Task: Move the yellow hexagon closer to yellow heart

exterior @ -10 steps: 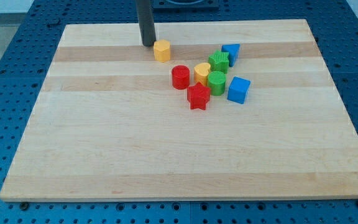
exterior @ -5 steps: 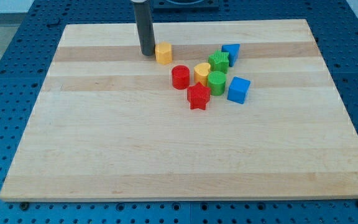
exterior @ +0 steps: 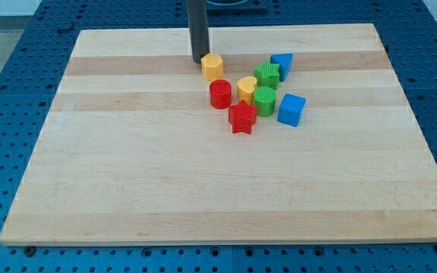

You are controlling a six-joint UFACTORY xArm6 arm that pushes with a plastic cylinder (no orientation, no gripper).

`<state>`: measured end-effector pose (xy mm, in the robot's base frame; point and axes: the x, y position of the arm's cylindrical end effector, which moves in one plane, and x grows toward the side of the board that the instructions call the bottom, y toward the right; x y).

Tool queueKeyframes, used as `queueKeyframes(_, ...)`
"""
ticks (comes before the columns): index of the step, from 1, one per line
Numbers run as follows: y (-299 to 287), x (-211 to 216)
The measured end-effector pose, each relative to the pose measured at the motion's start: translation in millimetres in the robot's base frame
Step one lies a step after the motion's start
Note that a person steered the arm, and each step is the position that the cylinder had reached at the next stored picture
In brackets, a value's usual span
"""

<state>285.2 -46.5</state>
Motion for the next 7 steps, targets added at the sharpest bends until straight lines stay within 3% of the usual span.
queueKeyframes(4,10,48)
queueKeyframes(7,19,35)
